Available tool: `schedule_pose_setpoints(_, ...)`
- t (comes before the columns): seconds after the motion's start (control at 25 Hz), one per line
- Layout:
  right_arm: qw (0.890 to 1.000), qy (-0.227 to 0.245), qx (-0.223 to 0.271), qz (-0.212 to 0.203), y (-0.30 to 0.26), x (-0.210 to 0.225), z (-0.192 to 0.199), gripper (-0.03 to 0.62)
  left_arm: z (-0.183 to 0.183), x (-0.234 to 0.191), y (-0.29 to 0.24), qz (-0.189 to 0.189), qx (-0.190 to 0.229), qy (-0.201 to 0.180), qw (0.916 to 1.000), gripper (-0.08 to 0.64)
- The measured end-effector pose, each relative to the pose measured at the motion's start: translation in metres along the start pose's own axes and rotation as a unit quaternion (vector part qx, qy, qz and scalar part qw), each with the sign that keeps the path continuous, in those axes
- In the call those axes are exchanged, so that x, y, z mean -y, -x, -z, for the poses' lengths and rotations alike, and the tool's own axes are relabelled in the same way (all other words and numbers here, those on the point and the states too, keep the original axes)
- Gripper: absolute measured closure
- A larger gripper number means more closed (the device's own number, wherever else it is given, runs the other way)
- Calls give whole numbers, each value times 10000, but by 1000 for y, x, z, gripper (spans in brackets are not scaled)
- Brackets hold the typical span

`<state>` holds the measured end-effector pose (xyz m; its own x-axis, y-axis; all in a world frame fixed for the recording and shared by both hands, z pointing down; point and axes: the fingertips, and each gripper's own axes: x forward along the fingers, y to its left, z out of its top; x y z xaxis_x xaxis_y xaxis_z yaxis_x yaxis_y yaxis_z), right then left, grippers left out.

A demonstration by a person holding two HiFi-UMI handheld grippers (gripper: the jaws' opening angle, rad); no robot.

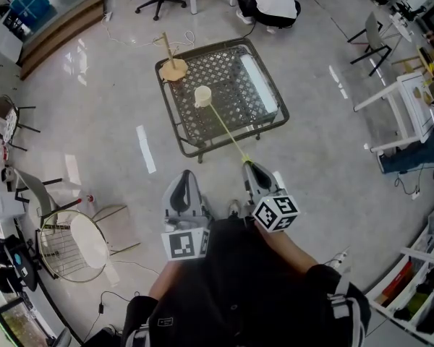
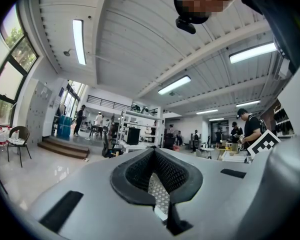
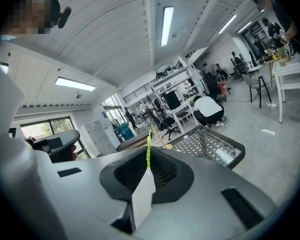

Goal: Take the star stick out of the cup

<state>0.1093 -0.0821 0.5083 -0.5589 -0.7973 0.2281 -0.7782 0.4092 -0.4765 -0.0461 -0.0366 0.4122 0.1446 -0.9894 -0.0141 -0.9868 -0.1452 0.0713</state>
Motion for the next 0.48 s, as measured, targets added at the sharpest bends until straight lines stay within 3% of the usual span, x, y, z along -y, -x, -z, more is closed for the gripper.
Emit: schedule_pose_setpoints(0.48, 10000, -10, -27, -13, -2, 0, 2, 571, 1, -2, 0, 24, -10, 33, 10000, 543)
